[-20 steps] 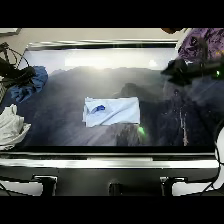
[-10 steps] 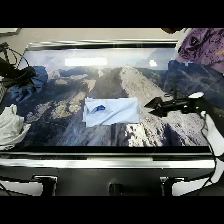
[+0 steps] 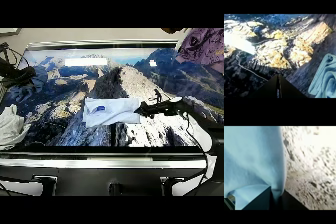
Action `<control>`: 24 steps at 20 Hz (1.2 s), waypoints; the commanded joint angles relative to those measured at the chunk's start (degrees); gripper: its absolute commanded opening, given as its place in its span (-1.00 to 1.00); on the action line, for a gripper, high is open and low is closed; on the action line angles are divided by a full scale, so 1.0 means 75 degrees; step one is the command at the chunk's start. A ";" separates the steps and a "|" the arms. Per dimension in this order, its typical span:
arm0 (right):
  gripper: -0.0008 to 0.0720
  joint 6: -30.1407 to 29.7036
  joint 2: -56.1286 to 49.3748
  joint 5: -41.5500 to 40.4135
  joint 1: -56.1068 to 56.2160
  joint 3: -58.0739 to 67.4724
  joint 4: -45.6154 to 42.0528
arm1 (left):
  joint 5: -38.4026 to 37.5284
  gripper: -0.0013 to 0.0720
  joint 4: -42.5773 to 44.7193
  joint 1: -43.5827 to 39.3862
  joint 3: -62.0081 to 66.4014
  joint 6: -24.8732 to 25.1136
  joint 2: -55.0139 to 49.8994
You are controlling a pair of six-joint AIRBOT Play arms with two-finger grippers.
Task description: Fold the clothes and pants, and hang the long-sleeved shirts on hangers.
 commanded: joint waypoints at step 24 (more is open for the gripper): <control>-0.90 0.6146 0.0125 0.0530 -0.4876 0.6802 -0.2704 | -0.0175 -0.90 0.0003 -0.0009 -0.0003 0.0000 -0.0006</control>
